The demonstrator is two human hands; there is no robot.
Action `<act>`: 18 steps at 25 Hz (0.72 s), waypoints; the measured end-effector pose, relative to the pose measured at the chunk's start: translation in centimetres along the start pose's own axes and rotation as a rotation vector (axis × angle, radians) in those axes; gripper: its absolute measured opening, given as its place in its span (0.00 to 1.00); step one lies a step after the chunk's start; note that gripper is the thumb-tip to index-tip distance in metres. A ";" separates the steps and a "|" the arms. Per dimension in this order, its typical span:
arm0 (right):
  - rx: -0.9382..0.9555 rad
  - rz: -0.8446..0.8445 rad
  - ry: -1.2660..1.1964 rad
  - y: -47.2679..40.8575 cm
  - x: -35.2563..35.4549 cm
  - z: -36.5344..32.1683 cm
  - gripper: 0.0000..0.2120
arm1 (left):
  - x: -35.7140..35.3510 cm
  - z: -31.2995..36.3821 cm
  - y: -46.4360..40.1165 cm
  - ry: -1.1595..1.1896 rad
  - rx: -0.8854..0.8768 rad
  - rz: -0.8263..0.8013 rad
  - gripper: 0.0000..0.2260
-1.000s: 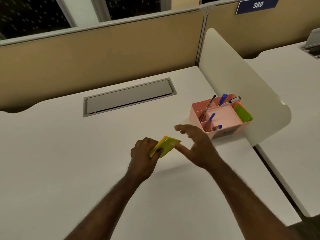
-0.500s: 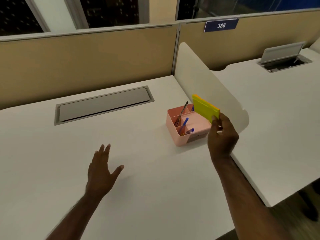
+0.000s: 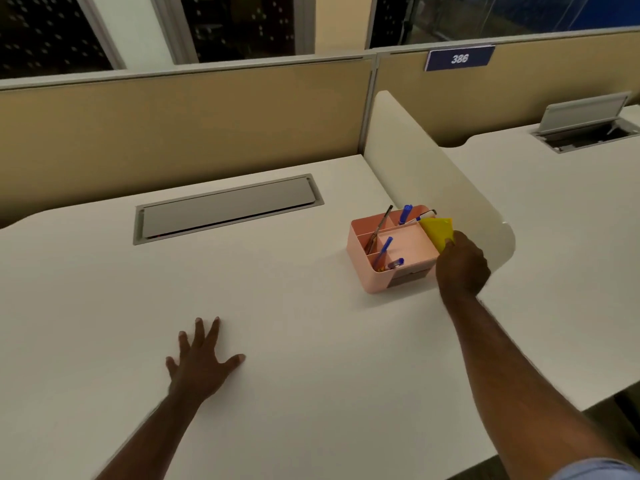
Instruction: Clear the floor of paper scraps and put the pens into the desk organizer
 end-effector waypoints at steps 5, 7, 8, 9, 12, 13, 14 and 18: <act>-0.049 -0.003 -0.056 -1.3 -0.2 0.7 0.12 | -0.3 -0.8 0.8 -0.010 -0.011 -0.031 0.39; -0.066 0.014 -0.069 -0.8 0.2 0.5 0.12 | -0.2 -1.0 0.9 0.000 -0.012 -0.024 0.39; -0.068 0.019 -0.071 -0.5 0.3 0.3 0.11 | -0.3 -1.1 0.9 0.003 -0.017 -0.015 0.39; -0.061 0.017 -0.063 -0.2 0.4 -0.2 0.10 | -0.3 -1.2 0.8 0.006 -0.021 -0.012 0.39; -0.014 -0.077 0.023 -0.6 0.0 -1.4 0.07 | -0.4 -1.3 0.6 -0.004 -0.049 -0.001 0.39; -0.013 -0.135 0.057 -0.8 -0.3 -1.8 0.06 | -0.3 -1.3 0.7 -0.011 -0.058 0.001 0.39; -0.018 -0.196 0.096 -1.2 -0.9 -1.9 0.07 | -0.4 -1.6 0.5 -0.017 -0.065 -0.006 0.38; -0.056 -0.321 0.121 -1.1 -2.1 -2.3 0.08 | -0.2 -2.5 0.7 -0.050 -0.107 0.001 0.38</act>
Point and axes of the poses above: each hand's wrist, its own y-axis away from the middle knuckle, its own x-axis out of the back of the hand, z = x × y, the point moved 7 cm from there along -y, towards the middle knuckle, and after that the axes turned 7 degrees about x, right-handed, at the moved point
